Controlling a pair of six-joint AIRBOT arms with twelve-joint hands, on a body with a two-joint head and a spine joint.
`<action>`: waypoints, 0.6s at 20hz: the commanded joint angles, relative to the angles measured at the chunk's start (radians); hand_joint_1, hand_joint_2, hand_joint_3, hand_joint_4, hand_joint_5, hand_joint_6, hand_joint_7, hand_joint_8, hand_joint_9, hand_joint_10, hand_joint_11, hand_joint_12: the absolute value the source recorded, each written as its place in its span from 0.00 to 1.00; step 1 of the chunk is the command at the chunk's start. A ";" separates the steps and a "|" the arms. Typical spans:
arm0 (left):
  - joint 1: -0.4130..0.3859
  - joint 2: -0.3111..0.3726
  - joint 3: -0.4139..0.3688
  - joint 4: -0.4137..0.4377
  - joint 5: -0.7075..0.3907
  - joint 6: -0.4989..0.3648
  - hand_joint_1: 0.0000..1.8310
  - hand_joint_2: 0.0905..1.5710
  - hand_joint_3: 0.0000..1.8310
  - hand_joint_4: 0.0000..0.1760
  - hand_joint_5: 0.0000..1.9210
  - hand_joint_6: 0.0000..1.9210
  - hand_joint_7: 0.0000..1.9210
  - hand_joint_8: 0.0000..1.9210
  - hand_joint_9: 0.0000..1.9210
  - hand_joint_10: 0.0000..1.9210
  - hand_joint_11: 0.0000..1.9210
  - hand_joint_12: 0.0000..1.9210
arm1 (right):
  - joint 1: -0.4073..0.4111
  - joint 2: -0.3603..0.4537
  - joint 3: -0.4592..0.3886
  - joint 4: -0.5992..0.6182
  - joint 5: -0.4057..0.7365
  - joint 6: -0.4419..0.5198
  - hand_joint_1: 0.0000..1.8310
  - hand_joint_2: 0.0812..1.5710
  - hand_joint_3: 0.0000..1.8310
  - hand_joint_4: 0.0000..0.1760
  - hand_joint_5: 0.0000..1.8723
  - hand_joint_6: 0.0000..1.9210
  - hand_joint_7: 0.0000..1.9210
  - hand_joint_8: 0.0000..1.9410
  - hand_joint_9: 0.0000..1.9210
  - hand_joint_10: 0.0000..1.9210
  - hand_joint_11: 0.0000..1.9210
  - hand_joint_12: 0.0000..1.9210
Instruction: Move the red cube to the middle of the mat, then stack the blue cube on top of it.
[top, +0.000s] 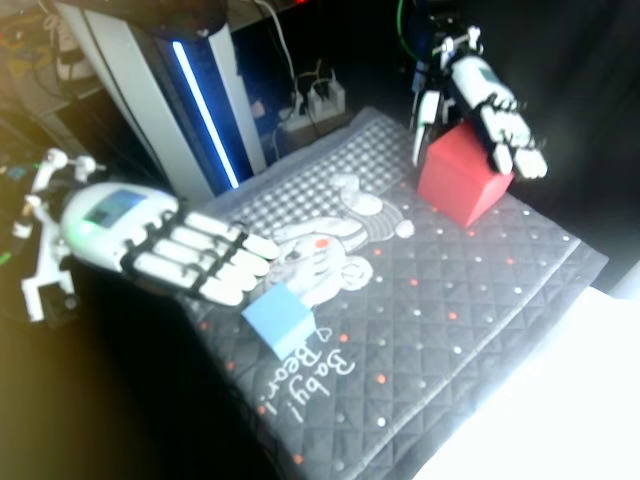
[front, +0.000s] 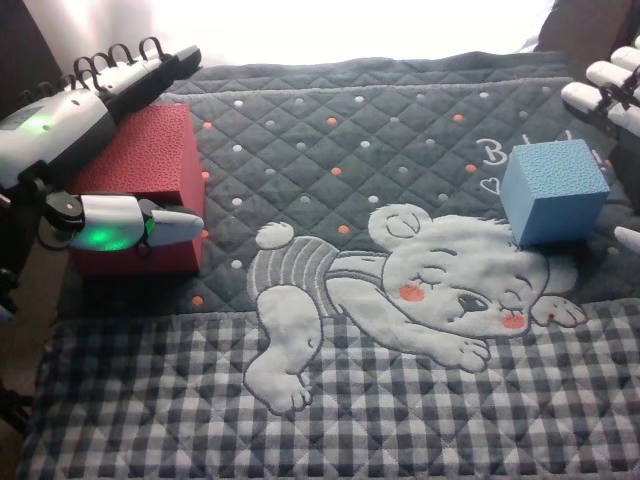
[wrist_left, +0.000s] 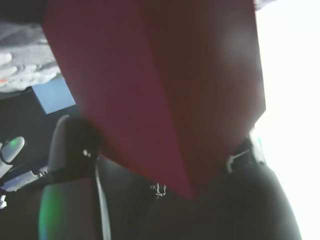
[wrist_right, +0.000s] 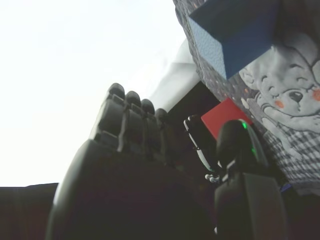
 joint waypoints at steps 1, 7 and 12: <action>-0.007 -0.006 0.004 0.007 -0.083 0.000 0.65 0.63 0.00 0.93 0.08 0.01 0.07 0.01 0.08 0.02 0.00 0.34 | 0.006 0.005 0.004 -0.001 0.127 -0.002 0.28 0.86 0.00 0.00 0.00 0.00 0.00 0.00 0.00 0.00 0.00 0.00; -0.002 0.017 -0.019 0.018 -0.136 0.000 0.82 0.70 0.00 0.97 0.03 0.62 0.01 0.56 0.04 0.84 0.13 0.98 | -0.001 0.005 0.004 0.004 0.127 -0.002 0.28 0.87 0.01 0.00 0.00 0.00 0.00 0.00 0.00 0.00 0.00 0.00; -0.003 0.026 -0.033 0.037 -0.179 -0.003 0.84 0.70 0.01 0.65 0.00 0.76 0.00 0.72 0.09 0.95 0.19 1.00 | -0.001 0.001 0.006 0.005 0.127 -0.002 0.27 0.88 0.00 0.00 0.00 0.00 0.00 0.00 0.00 0.00 0.00 0.00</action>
